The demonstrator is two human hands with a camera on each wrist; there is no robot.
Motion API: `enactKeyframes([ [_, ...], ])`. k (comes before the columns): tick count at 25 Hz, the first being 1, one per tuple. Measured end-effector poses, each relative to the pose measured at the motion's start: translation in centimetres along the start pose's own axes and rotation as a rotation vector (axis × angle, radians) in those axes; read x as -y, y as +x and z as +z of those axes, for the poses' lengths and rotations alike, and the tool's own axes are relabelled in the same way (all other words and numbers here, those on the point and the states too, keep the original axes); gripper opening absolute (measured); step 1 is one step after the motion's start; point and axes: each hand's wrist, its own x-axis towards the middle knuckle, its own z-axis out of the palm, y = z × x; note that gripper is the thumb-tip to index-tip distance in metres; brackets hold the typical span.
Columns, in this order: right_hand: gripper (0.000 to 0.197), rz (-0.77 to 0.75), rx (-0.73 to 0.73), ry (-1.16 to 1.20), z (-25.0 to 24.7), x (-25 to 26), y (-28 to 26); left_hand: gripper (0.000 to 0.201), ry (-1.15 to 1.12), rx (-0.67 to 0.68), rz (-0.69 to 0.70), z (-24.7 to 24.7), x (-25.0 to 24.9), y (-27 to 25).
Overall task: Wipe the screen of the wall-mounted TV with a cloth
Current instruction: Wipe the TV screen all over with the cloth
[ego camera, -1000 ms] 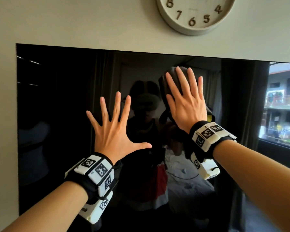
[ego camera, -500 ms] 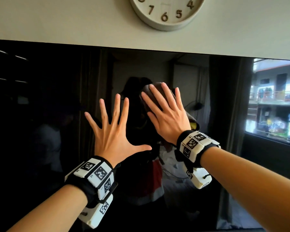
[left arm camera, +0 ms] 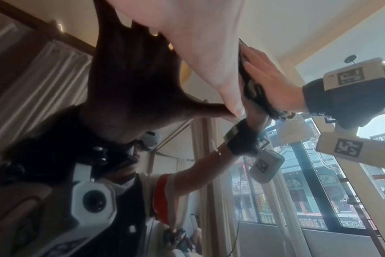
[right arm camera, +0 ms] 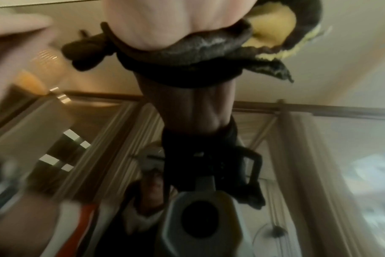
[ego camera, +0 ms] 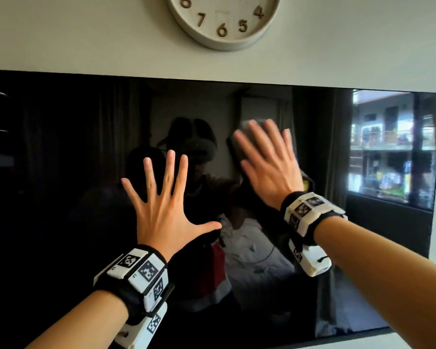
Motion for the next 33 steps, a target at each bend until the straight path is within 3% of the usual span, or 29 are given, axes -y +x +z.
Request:
enactKeyframes([
  [2, 0.055, 0.320, -0.032, 0.046, -0.5, -2.9, 0.5, 0.146, -0.001, 0.005, 0.005, -0.2, -0.5, 0.0],
  [3, 0.056, 0.381, -0.028, 0.061, -0.5, -3.2, 0.4, 0.147, -0.003, 0.006, 0.013, -0.3, -1.0, 0.1],
  [7, 0.054, 0.130, 0.009, 0.050, -0.4, -2.8, -1.1, 0.147, -0.057, -0.040, 0.048, -0.8, -7.2, 2.0],
  [8, 0.054, 0.129, 0.003, 0.050, -0.4, -4.1, -1.0, 0.147, -0.065, -0.053, 0.052, -0.8, -8.9, 2.8],
  [12, 0.055, 0.402, -0.048, 0.105, -0.6, -7.7, -1.0, 0.149, -0.064, -0.060, 0.057, -0.3, -13.2, 4.9],
  [13, 0.055, 0.363, -0.050, 0.108, -0.5, -7.5, -1.5, 0.150, -0.058, -0.059, 0.045, 0.0, -13.6, 5.0],
  [15, 0.053, 0.118, -0.015, 0.084, -0.4, -7.3, -3.1, 0.152, -0.044, -0.060, 0.024, 0.6, -13.8, 5.1],
  [17, 0.051, -0.033, 0.005, 0.046, -0.5, -10.3, -3.6, 0.152, -0.024, -0.053, 0.021, 0.8, -13.7, 5.0],
  [21, 0.051, 0.343, -0.053, 0.101, -0.9, -14.7, -3.8, 0.151, 0.023, -0.036, 0.020, 0.6, -13.3, 4.9],
  [22, 0.051, 0.307, -0.038, 0.097, -0.9, -14.1, -4.4, 0.151, 0.022, -0.032, 0.019, 0.5, -13.6, 4.9],
  [25, 0.049, -0.021, 0.021, 0.058, -0.9, -13.1, -6.3, 0.153, -0.021, -0.032, 0.036, 0.3, -16.5, 5.0],
  [27, 0.049, 0.043, 0.002, 0.055, -1.0, -15.8, -6.0, 0.152, -0.053, -0.035, 0.066, 0.5, -19.6, 5.2],
  [30, 0.051, 0.347, -0.032, 0.103, -1.2, -18.2, -6.2, 0.152, -0.047, -0.013, 0.097, 1.5, -22.9, 5.0],
  [31, 0.052, 0.330, -0.029, 0.102, -1.2, -18.1, -6.8, 0.151, -0.039, -0.012, 0.097, 1.8, -23.5, 4.9],
  [33, 0.051, 0.144, 0.013, 0.086, -1.1, -17.1, -8.4, 0.151, -0.028, -0.014, 0.083, 2.3, -23.8, 4.7],
])
